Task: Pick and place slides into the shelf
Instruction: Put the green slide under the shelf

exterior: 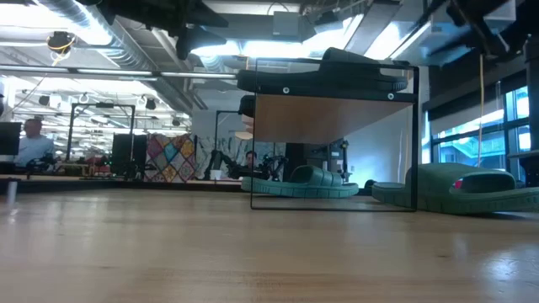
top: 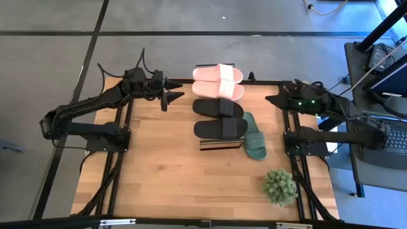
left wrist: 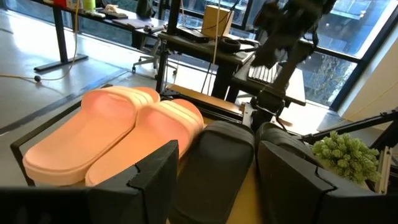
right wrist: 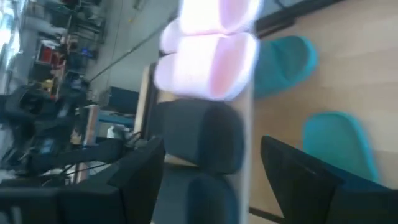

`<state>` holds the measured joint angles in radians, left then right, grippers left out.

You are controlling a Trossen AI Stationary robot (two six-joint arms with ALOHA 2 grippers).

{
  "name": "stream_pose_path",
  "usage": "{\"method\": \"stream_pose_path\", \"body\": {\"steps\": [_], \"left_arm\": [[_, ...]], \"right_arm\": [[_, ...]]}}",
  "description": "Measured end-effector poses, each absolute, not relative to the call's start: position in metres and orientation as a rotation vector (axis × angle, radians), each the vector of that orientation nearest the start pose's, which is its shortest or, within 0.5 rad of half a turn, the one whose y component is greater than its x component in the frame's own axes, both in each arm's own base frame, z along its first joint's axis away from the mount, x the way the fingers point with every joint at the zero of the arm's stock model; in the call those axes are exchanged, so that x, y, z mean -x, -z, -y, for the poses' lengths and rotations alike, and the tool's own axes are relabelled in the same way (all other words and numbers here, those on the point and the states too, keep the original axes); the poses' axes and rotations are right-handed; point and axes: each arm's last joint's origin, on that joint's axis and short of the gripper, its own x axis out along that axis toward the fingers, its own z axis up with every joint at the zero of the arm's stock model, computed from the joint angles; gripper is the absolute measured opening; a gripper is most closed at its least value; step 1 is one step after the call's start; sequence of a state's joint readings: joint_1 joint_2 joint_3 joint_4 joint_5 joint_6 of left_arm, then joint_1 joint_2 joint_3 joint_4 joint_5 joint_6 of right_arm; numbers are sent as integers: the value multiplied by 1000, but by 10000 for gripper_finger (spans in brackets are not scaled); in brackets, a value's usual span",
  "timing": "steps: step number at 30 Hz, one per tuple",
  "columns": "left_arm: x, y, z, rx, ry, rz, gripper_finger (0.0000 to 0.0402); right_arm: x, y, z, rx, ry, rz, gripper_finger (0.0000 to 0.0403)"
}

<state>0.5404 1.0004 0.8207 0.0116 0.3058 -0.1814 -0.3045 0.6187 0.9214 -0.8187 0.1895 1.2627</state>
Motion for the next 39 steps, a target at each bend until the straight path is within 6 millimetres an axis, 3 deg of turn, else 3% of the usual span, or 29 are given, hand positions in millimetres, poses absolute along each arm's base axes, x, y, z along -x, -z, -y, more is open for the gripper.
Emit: {"method": "stream_pose_path", "body": {"steps": [8,16,24,29,34,39], "left_arm": [[-195,-319,-107,240,-248,-191,212],[-194,-317,-107,251,-250,-217,212],[-194,-317,-107,196,-244,-223,212],[-194,-317,-107,134,-237,-229,212],[-194,-317,-107,94,-234,-229,212],[-195,-318,-107,91,-234,-227,212]], "right_arm": [[-141,-364,18,-1149,602,-321,266],[-172,-394,-18,-1052,467,-435,266],[-201,-427,-60,-739,412,-524,266],[-216,-425,-88,-600,413,-735,266],[-217,-406,-106,-475,534,-1029,266],[-221,-384,-125,-264,421,-1138,266]]}}
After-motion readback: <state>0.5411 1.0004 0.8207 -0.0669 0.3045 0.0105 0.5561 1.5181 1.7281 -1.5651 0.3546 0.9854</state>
